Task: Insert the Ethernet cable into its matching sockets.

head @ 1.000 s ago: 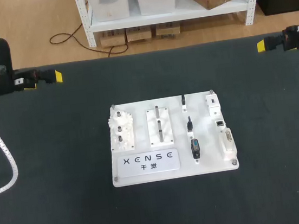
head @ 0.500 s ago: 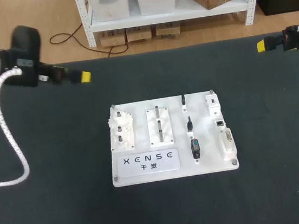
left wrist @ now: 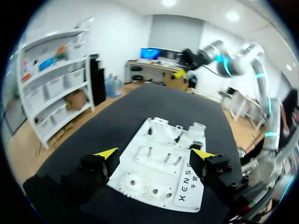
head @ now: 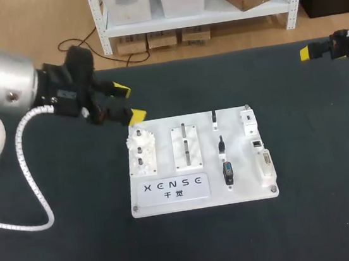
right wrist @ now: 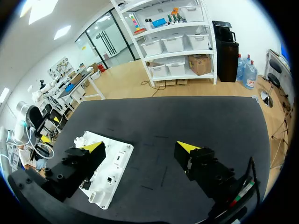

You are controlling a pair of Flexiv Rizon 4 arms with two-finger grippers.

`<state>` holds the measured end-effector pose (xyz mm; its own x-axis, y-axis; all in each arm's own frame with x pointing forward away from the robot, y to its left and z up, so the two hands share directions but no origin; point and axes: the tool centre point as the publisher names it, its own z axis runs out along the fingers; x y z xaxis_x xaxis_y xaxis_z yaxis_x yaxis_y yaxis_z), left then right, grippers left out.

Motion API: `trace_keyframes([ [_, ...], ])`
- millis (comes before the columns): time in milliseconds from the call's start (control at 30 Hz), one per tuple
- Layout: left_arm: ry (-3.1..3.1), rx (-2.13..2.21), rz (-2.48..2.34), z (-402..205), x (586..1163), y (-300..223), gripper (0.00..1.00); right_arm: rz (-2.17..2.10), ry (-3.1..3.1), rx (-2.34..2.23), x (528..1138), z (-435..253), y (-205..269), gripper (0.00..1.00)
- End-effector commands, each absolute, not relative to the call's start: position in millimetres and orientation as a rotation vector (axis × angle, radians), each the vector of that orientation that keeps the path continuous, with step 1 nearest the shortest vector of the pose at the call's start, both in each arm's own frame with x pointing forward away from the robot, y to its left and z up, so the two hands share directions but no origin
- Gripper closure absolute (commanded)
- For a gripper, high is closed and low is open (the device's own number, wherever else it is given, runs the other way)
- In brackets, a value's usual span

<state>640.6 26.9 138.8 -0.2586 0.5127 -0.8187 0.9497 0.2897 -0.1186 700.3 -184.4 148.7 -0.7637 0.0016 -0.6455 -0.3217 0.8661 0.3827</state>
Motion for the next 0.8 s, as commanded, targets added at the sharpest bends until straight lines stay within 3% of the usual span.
trace_keyframes([
  [33,1.505,1.617,-0.982,129,636,18,0.0,0.634,2.371,-0.23,700,149,-184,0.0],
  [800,1.633,1.514,-0.911,80,605,-8,0.0,0.634,2.371,-0.23,700,149,-184,0.0],
])
